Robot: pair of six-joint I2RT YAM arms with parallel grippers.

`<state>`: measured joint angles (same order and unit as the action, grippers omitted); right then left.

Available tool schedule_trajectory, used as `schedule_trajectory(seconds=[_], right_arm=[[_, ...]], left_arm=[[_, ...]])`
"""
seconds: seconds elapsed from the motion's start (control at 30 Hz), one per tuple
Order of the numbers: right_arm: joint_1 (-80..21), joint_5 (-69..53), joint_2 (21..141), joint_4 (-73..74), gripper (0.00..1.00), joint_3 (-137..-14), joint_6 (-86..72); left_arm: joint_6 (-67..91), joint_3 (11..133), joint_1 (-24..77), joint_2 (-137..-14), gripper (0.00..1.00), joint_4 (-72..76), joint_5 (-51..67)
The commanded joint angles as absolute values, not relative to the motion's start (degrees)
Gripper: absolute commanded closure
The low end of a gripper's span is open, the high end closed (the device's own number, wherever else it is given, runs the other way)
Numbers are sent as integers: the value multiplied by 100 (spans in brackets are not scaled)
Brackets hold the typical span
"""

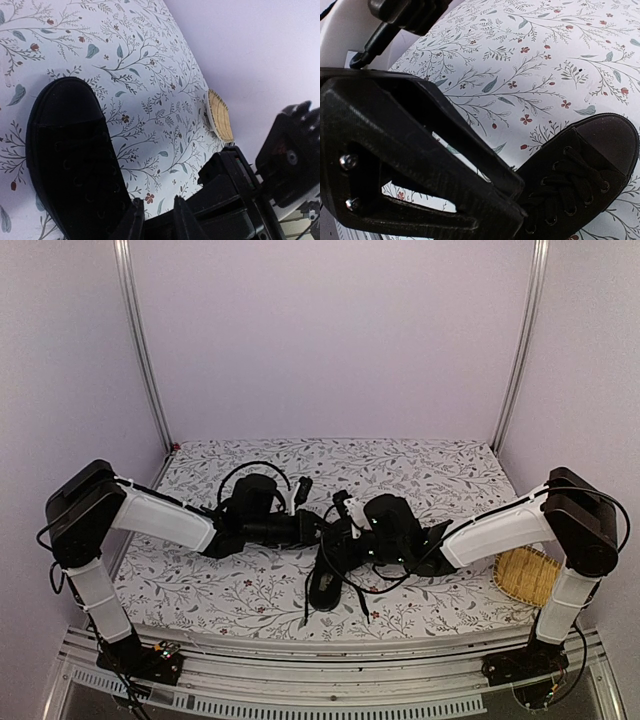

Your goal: Tie the shoes

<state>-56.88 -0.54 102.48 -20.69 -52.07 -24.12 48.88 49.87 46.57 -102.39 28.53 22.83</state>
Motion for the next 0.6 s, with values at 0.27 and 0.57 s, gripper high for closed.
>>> schedule_trajectory(seconds=[0.27,0.57], right_arm=[[-5621,136,9639,-1690,66,-5222,-2274],[-5569,-455,8853,-1694,42,-4063,-2316]], left_arm=[[4945,4730,4709,-9904,100,3063,2058],[4873,4646,4685,-9738,100,3004,2043]])
